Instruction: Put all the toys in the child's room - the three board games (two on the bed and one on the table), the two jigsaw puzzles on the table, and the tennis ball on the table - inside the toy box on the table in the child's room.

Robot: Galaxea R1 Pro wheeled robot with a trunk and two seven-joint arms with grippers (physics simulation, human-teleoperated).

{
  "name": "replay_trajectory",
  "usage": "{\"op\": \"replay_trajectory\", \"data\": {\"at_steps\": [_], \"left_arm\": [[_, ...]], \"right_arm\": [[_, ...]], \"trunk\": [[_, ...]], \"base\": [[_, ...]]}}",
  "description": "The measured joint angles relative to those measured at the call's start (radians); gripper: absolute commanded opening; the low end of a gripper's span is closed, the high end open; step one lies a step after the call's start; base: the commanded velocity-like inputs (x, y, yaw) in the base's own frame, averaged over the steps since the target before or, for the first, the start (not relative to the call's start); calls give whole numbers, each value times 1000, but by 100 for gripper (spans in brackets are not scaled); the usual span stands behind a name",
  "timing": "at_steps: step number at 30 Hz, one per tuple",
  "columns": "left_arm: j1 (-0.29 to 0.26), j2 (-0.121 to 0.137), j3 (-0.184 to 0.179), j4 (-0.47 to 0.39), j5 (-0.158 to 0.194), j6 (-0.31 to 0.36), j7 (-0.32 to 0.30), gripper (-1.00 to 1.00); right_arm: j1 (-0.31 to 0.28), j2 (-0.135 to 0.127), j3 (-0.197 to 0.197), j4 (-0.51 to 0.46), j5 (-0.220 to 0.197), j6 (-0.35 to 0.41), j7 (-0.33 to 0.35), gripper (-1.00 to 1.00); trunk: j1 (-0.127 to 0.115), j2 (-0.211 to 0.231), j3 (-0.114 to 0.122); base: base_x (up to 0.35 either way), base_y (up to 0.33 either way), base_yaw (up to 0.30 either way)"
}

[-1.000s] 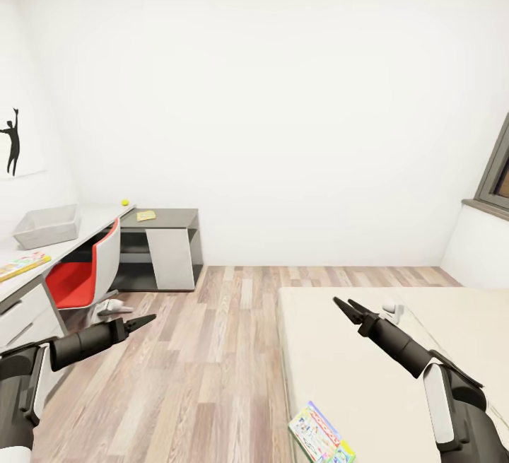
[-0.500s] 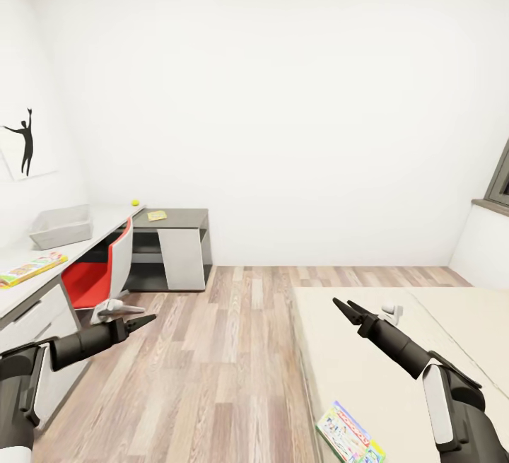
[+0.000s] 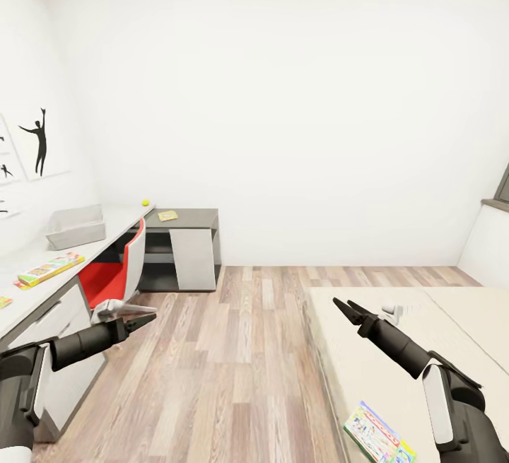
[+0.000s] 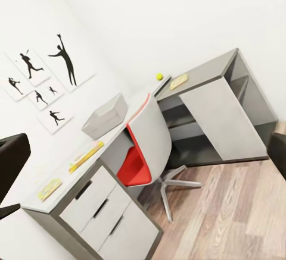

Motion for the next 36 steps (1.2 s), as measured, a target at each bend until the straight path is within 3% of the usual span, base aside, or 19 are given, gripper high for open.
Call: {"op": "replay_trajectory", "data": {"at_steps": [9, 26, 36], "left_arm": [[0, 0, 0, 0, 0, 0, 0, 100], [0, 1, 0, 0, 0, 0, 0, 100], [0, 0, 0, 0, -1, 0, 0, 100]], "right_arm": [[0, 0, 0, -1, 0, 0, 0, 100], [0, 0, 1, -1, 0, 0, 0, 100], [0, 0, 1, 0, 1, 0, 0, 100]], "trunk": [[0, 0, 1], [0, 0, 14], [0, 0, 23]], "base": [[151, 261, -53], [255, 216, -233], [102, 266, -245]]}}
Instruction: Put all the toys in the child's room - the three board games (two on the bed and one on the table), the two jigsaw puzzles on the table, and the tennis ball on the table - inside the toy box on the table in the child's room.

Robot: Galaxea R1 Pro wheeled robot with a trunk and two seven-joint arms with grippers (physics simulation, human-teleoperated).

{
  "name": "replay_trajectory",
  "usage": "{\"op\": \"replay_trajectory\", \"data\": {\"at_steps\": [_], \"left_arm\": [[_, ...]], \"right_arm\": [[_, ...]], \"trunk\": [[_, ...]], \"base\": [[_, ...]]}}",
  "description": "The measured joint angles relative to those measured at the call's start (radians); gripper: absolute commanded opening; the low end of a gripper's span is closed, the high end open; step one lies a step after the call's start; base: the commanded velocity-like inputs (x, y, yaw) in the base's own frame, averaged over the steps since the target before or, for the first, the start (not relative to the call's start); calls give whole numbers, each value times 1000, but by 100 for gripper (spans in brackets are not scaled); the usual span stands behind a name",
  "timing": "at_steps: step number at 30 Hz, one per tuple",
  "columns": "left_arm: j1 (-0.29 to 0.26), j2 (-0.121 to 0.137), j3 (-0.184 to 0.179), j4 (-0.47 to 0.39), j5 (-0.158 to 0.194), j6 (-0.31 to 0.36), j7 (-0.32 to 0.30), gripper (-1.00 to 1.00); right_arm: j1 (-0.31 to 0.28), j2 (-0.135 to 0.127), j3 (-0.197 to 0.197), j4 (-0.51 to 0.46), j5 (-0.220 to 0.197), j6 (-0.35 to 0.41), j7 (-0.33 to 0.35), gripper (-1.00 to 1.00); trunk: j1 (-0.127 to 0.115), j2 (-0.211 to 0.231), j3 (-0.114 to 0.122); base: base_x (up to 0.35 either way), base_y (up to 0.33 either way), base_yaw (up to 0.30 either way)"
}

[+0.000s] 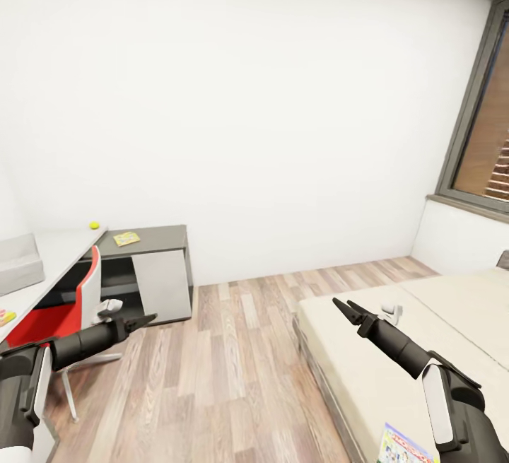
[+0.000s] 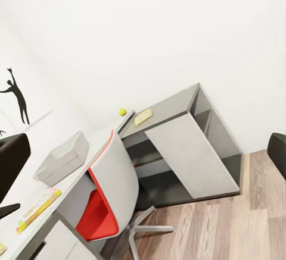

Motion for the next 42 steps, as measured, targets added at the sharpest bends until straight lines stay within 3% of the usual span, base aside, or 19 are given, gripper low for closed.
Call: {"op": "replay_trajectory", "data": {"at_steps": [42], "left_arm": [[0, -3, -1, 0, -1, 0, 1, 100]], "right_arm": [[0, 1, 2, 1, 0, 0, -2, 100]], "trunk": [[0, 0, 47]], "base": [[1, 284, -229]]}}
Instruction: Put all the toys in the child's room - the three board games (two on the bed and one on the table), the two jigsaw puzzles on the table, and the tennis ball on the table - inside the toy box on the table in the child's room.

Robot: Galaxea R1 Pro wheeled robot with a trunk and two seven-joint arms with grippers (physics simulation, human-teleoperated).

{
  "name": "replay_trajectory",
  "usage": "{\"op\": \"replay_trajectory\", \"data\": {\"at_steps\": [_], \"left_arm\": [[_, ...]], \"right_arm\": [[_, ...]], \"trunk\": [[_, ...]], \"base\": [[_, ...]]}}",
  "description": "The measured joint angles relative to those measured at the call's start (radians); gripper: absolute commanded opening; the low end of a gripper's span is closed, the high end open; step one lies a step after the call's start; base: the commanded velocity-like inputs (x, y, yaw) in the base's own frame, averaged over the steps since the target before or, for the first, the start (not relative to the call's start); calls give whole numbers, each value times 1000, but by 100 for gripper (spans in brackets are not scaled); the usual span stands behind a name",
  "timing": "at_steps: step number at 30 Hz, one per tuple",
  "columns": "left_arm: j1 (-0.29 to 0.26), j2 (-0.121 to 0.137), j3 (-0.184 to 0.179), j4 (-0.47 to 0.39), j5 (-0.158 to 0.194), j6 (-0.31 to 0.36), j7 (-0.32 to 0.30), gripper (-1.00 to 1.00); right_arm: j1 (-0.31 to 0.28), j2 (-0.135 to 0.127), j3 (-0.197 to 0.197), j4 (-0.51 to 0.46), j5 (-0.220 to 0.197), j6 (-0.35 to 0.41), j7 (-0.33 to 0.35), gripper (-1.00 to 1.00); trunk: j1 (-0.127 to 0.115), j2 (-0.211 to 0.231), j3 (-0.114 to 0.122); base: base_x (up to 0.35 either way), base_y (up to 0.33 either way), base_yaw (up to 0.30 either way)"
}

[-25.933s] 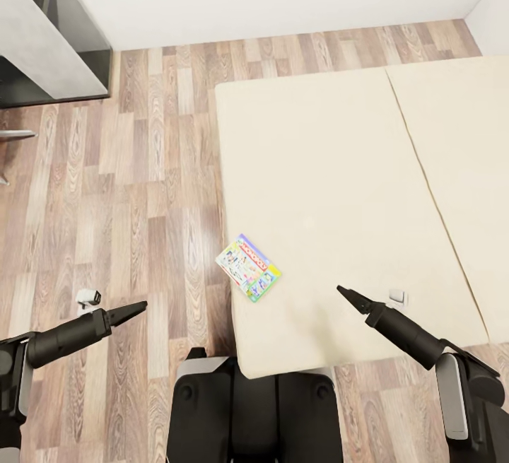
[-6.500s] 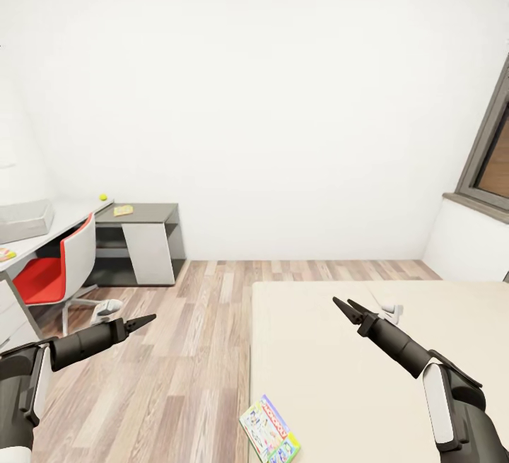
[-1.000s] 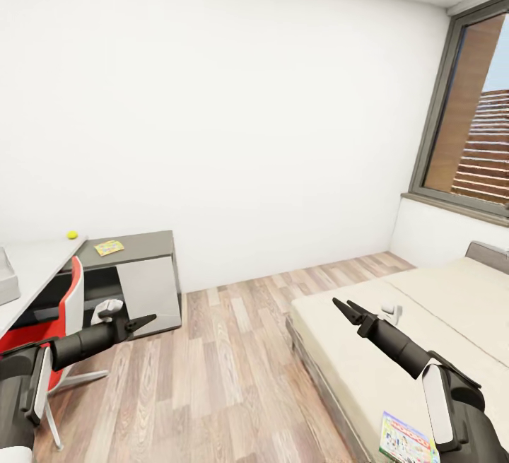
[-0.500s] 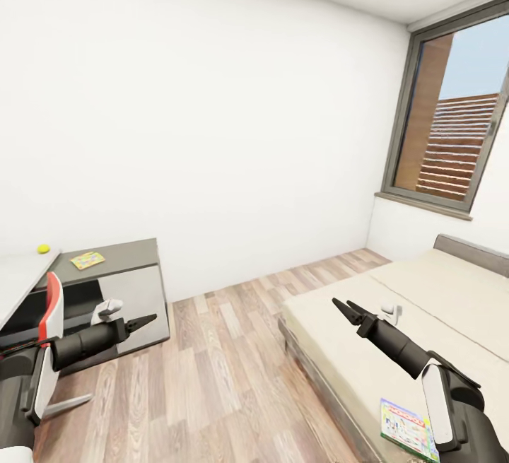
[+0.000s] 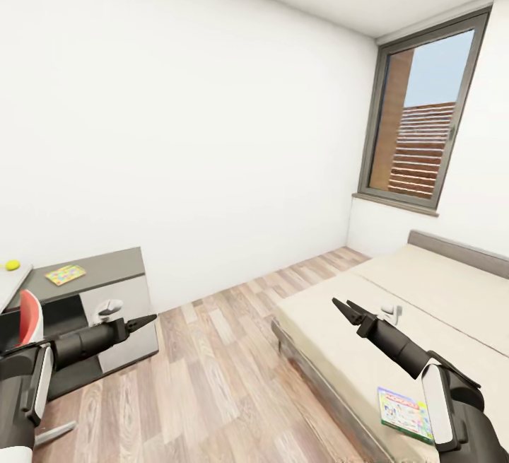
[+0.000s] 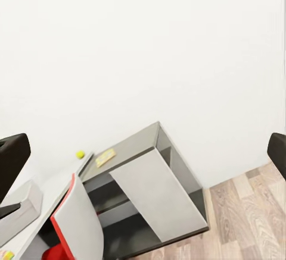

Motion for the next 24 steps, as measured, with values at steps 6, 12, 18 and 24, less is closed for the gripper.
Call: {"op": "replay_trajectory", "data": {"at_steps": [6, 12, 18, 24], "left_arm": [[0, 0, 0, 0, 0, 0, 0, 100], [0, -1, 0, 0, 1, 0, -1, 100], [0, 0, 0, 0, 1, 0, 0, 100], [0, 0, 0, 0, 0, 0, -1, 100]], "right_arm": [[0, 1, 0, 0, 1, 0, 0, 100], [0, 0, 0, 0, 1, 0, 0, 100], [0, 1, 0, 0, 1, 0, 0, 100], [0, 3, 0, 0, 1, 0, 0, 100]], "trunk": [[0, 0, 7], [0, 0, 15], [0, 0, 22], [0, 0, 29]], "base": [[0, 236, -217], [0, 163, -216], [0, 45, -215], [0, 8, -214]]}}
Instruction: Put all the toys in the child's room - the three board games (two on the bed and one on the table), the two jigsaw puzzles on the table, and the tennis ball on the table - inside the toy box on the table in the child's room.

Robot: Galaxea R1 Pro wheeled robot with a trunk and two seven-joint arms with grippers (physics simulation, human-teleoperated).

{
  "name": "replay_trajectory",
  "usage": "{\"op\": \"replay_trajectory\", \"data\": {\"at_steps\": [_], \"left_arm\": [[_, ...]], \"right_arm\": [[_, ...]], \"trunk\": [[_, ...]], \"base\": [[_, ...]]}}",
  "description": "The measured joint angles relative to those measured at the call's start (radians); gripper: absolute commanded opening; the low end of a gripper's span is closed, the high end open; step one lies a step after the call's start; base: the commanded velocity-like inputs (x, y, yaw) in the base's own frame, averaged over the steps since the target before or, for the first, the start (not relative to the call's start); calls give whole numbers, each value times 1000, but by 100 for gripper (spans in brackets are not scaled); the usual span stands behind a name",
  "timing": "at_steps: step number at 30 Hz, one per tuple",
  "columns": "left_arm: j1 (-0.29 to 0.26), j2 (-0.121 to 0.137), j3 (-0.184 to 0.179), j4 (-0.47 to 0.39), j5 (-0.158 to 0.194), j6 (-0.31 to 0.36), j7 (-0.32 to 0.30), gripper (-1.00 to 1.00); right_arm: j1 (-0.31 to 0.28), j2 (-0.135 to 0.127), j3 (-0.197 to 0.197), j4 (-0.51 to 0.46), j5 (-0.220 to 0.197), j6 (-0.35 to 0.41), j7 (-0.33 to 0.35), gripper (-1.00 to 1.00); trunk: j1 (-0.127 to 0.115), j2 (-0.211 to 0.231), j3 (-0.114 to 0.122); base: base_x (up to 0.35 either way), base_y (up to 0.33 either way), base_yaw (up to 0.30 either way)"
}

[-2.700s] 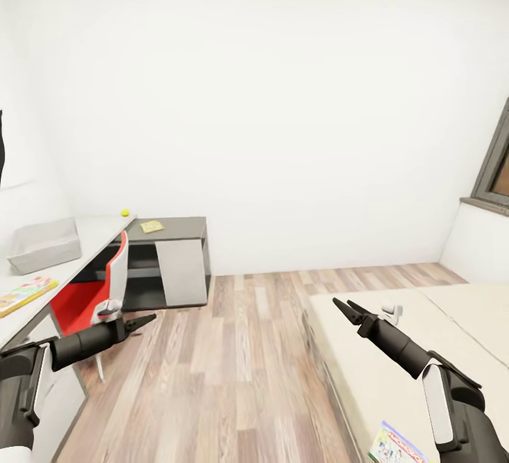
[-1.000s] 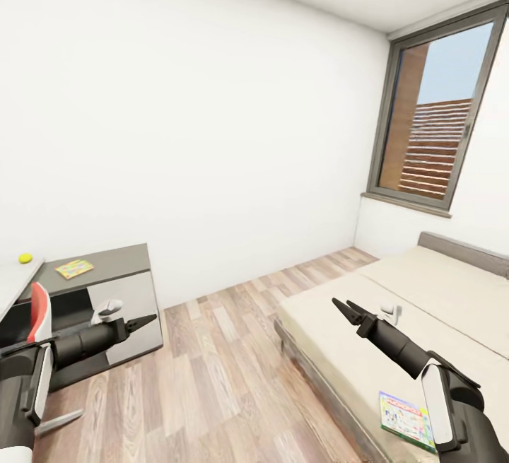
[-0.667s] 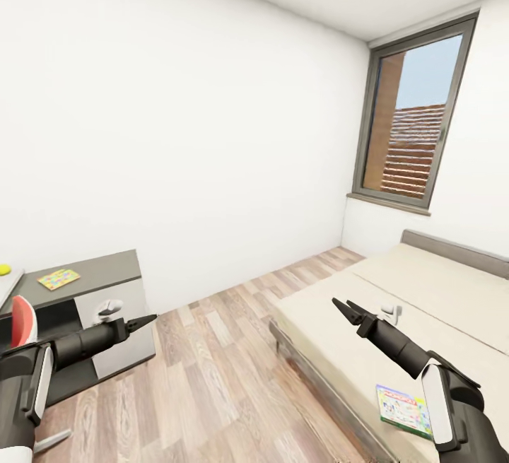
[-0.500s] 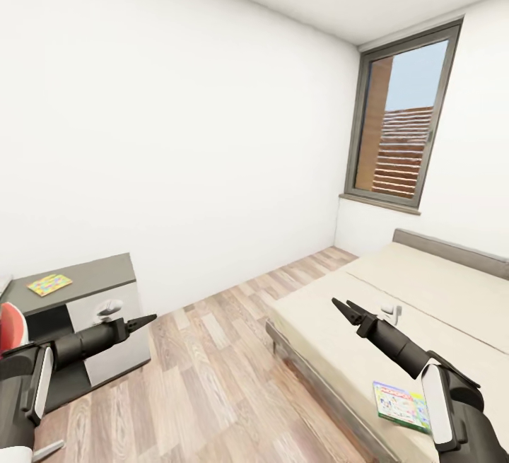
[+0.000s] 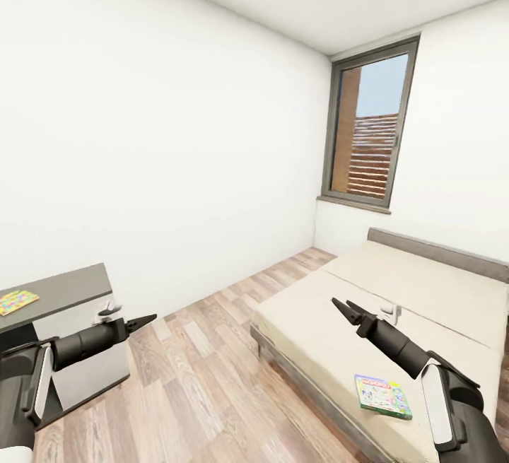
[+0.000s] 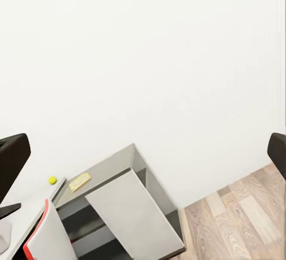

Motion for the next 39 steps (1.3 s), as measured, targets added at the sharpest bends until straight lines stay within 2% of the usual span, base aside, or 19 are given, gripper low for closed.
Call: {"op": "replay_trajectory", "data": {"at_steps": [39], "left_arm": [[0, -1, -1, 0, 0, 0, 1, 100]], "right_arm": [[0, -2, 0, 0, 0, 0, -1, 100]], "trunk": [[0, 0, 49]], "base": [[0, 0, -206]]}}
